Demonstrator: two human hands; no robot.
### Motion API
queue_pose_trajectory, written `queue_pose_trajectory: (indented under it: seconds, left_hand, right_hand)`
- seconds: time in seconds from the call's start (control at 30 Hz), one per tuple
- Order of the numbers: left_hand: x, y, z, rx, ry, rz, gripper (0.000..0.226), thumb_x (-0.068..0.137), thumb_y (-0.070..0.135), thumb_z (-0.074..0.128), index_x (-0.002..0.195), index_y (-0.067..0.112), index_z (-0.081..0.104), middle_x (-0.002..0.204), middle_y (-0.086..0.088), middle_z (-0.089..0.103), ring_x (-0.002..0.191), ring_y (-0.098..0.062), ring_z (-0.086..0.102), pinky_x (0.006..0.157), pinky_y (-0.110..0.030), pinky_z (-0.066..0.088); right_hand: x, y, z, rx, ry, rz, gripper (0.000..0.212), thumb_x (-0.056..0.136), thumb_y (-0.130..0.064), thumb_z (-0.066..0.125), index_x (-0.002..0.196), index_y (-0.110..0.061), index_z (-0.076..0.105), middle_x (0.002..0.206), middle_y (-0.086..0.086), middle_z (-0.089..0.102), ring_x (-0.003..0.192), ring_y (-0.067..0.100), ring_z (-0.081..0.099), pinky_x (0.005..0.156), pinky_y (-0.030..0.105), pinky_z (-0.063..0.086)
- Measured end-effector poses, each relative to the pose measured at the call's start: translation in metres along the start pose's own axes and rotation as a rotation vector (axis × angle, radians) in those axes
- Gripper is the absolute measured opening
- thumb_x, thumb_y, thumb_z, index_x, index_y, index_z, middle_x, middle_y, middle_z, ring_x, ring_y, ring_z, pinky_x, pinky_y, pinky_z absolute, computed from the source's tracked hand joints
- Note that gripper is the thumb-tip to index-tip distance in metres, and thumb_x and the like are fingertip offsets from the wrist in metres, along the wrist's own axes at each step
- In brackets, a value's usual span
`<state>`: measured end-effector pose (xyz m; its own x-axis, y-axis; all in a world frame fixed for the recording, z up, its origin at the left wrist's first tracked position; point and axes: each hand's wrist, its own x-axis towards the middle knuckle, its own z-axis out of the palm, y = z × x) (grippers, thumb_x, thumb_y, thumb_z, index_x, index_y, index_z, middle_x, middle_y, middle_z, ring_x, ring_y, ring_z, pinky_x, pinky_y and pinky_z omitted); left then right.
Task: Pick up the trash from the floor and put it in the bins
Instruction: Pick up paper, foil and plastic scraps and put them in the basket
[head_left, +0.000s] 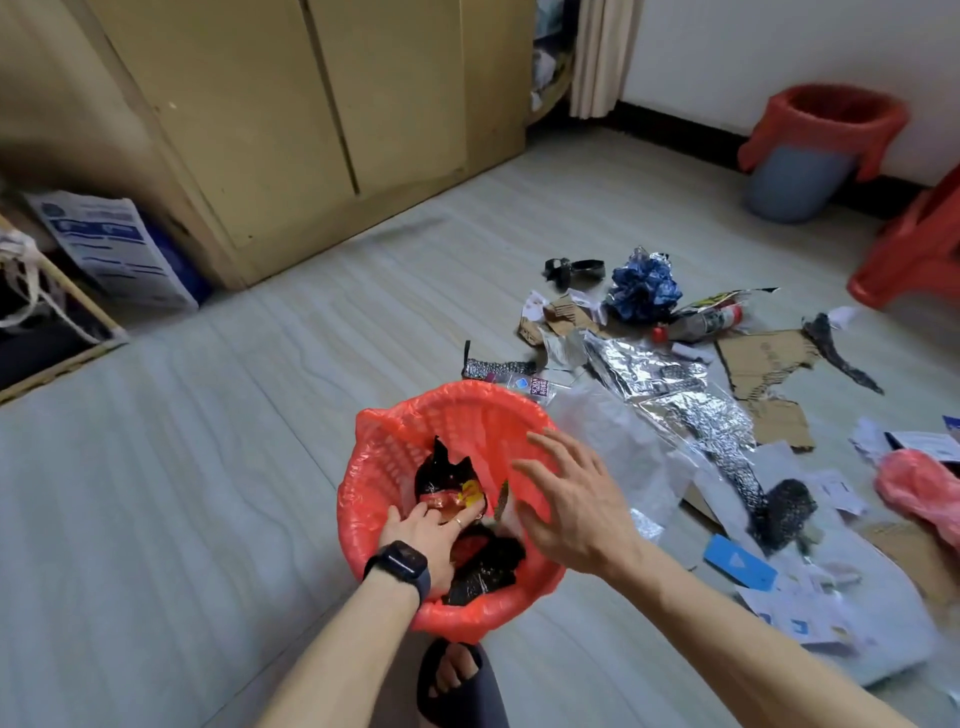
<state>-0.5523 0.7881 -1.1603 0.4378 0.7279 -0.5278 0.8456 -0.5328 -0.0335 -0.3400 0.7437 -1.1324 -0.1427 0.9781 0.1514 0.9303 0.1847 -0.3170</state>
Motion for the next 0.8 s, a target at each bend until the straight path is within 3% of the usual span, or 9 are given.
queue_pose_trajectory:
  seconds: [0.07,0.13,0.2,0.27,0.37,0.5,0.6,0.7,0.8]
  left_hand:
    - [0.009,0.005,-0.007,-0.028,0.067,0.003,0.068,0.088,0.028,0.049,0.148,0.045,0.022,0.151,-0.004,0.034,0.141,-0.026,0.027,0.112,-0.047,0.026]
    - [0.025,0.012,-0.009,-0.144,0.079,0.002,0.057,0.089,0.034,0.039,0.145,0.038,0.037,0.156,-0.004,0.028,0.143,-0.028,0.024,0.117,-0.045,0.021]
    - [0.04,0.018,-0.004,-0.366,-0.036,-0.05,0.062,0.083,0.052,0.02,0.143,0.04,0.029,0.156,-0.007,0.03,0.142,-0.031,0.029,0.117,-0.052,0.016]
    - [0.053,0.02,0.009,-0.454,-0.096,-0.116,0.072,0.074,0.073,0.007,0.139,0.046,0.022,0.154,-0.013,0.033,0.141,-0.033,0.031,0.116,-0.058,0.008]
    - [0.059,0.016,0.027,-0.323,-0.159,-0.139,0.09,0.067,0.093,0.002,0.148,0.053,0.005,0.162,-0.005,0.015,0.15,-0.028,0.01,0.114,-0.058,-0.013]
    - [0.067,0.0,0.044,-0.111,-0.208,-0.164,0.101,0.066,0.095,0.005,0.152,0.044,-0.008,0.164,-0.008,0.004,0.149,-0.036,0.003,0.118,-0.054,-0.004]
    - [0.068,-0.008,0.049,-0.03,-0.251,-0.173,0.122,0.048,0.101,-0.004,0.151,0.038,-0.016,0.164,-0.007,-0.005,0.149,-0.035,-0.002,0.119,-0.048,0.004]
    - [0.075,-0.004,0.053,0.019,-0.265,-0.196,0.105,0.074,0.091,0.024,0.153,0.033,-0.014,0.164,-0.004,-0.007,0.15,-0.031,-0.006,0.12,-0.045,0.0]
    - [0.081,-0.004,0.052,0.043,-0.251,-0.183,0.103,0.077,0.088,0.026,0.155,0.031,-0.009,0.164,-0.005,-0.002,0.149,-0.032,-0.002,0.121,-0.045,0.002]
  right_hand:
    - [0.0,0.007,-0.001,0.055,0.004,0.157,0.074,0.084,-0.05,0.048,0.15,-0.018,0.036,0.156,0.009,0.032,0.143,0.028,0.028,0.117,0.044,0.03]
    - [0.0,0.01,0.006,0.129,-0.057,0.291,0.08,0.086,-0.045,0.04,0.157,-0.016,0.016,0.159,0.008,0.027,0.143,0.028,0.028,0.118,0.04,0.028]
    - [0.0,0.008,0.015,0.322,-0.074,0.385,0.088,0.075,-0.049,0.03,0.157,-0.021,0.013,0.148,0.008,0.043,0.133,0.028,0.042,0.109,0.042,0.038]
    - [0.002,0.008,0.023,0.496,-0.038,0.412,0.088,0.07,-0.049,0.035,0.154,-0.029,0.017,0.126,0.005,0.059,0.114,0.028,0.056,0.095,0.041,0.048]
    - [0.003,0.01,0.03,0.524,-0.026,0.424,0.084,0.077,-0.04,0.042,0.155,-0.036,0.011,0.135,0.001,0.055,0.119,0.024,0.054,0.095,0.045,0.049]
    - [0.0,0.014,0.038,0.579,-0.001,0.445,0.08,0.083,-0.025,0.04,0.155,-0.041,0.009,0.139,0.001,0.053,0.123,0.022,0.054,0.099,0.046,0.047]
    - [-0.001,0.013,0.037,0.584,0.008,0.437,0.08,0.083,-0.023,0.037,0.155,-0.041,0.007,0.143,0.003,0.051,0.123,0.023,0.054,0.101,0.045,0.046]
    - [-0.005,0.011,0.039,0.555,0.004,0.435,0.08,0.084,-0.021,0.036,0.155,-0.041,0.005,0.145,0.005,0.049,0.124,0.024,0.053,0.102,0.044,0.045]
    - [-0.003,0.011,0.04,0.525,-0.008,0.435,0.079,0.085,-0.022,0.035,0.155,-0.04,0.003,0.144,0.006,0.049,0.124,0.025,0.052,0.101,0.042,0.045]
